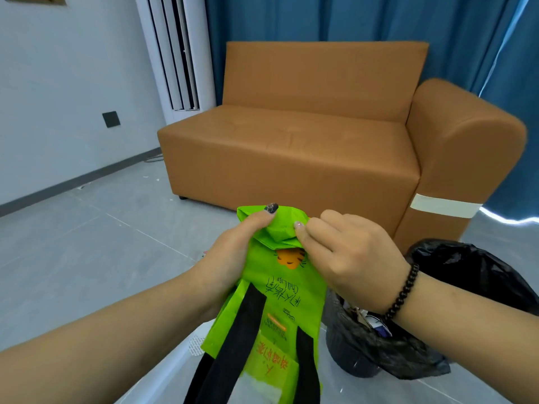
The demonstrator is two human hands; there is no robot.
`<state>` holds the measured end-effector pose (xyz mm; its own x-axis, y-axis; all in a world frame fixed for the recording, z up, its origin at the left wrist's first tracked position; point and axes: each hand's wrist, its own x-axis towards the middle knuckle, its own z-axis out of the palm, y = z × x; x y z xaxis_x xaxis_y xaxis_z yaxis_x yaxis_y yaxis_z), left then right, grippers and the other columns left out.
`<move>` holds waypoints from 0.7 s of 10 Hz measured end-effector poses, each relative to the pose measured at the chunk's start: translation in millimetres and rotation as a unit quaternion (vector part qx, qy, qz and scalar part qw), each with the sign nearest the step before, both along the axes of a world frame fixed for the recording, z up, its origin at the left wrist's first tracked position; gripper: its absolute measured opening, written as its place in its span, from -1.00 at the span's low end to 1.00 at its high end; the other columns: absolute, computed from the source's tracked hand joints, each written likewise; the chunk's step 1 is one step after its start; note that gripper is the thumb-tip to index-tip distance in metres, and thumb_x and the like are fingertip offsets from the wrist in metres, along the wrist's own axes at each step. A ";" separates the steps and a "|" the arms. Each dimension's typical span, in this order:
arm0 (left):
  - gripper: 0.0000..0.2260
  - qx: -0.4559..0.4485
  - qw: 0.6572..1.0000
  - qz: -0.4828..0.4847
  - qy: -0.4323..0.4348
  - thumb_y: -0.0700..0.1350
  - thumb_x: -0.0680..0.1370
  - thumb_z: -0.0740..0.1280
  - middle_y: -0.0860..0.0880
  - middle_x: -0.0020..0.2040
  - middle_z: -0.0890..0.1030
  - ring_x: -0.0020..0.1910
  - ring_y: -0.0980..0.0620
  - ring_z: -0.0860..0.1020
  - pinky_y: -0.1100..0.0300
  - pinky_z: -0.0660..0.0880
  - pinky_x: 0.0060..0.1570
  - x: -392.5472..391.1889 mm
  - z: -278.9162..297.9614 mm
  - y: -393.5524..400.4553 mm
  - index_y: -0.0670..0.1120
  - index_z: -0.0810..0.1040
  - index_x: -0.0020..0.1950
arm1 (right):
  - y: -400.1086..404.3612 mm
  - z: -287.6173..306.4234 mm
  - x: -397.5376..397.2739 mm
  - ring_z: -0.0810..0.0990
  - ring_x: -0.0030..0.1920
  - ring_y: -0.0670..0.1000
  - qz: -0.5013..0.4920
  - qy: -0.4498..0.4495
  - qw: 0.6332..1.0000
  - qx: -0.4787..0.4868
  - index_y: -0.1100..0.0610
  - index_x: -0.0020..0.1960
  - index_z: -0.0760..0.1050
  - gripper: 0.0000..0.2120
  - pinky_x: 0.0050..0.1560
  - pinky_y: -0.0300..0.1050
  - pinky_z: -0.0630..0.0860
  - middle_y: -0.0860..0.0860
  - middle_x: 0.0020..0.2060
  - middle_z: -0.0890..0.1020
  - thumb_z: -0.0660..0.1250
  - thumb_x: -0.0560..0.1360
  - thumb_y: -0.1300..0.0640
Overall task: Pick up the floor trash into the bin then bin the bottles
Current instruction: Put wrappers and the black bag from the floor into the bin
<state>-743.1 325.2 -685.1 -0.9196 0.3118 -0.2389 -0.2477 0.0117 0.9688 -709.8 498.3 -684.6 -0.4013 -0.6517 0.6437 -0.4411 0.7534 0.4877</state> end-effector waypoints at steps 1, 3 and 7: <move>-0.75 0.077 0.997 0.022 -0.006 -0.08 0.60 0.24 -0.24 -0.18 0.70 -0.18 -0.09 0.69 -0.06 0.57 0.02 8.1 1.3 -3.9 -0.22 0.63 0.01 | 7.5 3.3 0.6 0.51 -0.25 0.07 -0.007 -0.122 0.988 -0.094 0.19 0.03 0.60 -0.77 -0.37 -0.06 0.49 0.04 -0.22 0.52 0.33 0.44 0.10; -0.62 0.096 0.993 0.015 0.069 0.01 0.49 0.24 -0.20 0.00 0.69 -0.09 -0.12 0.69 -0.02 0.64 -0.12 8.6 0.8 -11.2 -0.19 0.59 0.16 | 21.6 24.5 3.0 0.51 0.15 -0.18 0.006 -0.424 0.763 -0.488 -0.15 0.32 0.42 -0.44 0.17 -0.24 0.44 -0.17 0.12 0.52 0.34 0.37 -0.32; -0.63 0.097 0.988 -0.063 0.105 0.03 0.49 0.19 -0.17 0.01 0.69 -0.06 -0.10 0.69 0.05 0.64 -0.16 3.9 -5.4 -9.4 -0.15 0.60 0.14 | 29.7 18.9 -2.3 0.67 -0.29 0.04 0.128 -0.573 0.519 -0.621 0.17 -0.12 0.59 -0.73 -0.43 -0.13 0.59 0.13 -0.25 0.69 0.44 0.29 0.00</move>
<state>-739.2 315.8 -690.5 -0.8936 0.4479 0.0285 -0.0489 -0.1604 0.9858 -712.1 528.0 -665.7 -0.9871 -0.1456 0.0661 -0.0694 0.0176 -0.9974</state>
